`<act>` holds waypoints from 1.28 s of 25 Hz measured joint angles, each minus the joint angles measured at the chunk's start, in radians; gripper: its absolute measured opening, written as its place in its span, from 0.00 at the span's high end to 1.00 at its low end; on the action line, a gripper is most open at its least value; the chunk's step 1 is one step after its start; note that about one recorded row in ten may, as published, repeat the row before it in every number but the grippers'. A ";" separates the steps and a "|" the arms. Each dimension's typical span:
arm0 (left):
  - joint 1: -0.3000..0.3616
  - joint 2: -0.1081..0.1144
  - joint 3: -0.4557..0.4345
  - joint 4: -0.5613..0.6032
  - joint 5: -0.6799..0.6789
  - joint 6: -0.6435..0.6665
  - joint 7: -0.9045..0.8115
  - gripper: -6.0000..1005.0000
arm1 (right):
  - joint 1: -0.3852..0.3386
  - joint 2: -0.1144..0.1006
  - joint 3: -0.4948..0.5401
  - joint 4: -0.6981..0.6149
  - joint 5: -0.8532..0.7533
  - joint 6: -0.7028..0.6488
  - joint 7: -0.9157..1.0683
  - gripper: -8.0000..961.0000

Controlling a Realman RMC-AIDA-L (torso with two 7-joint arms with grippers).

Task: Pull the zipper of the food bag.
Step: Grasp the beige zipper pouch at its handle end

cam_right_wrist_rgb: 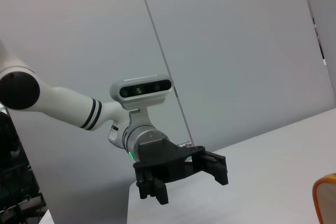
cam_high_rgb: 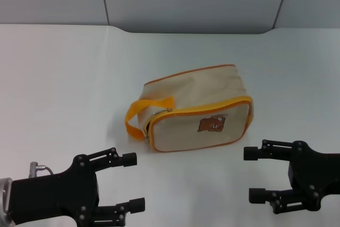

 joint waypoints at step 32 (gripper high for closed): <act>-0.155 -0.100 -0.061 -0.476 -0.313 -0.348 0.601 0.19 | 0.000 0.011 0.001 0.000 -0.001 -0.010 -0.038 0.13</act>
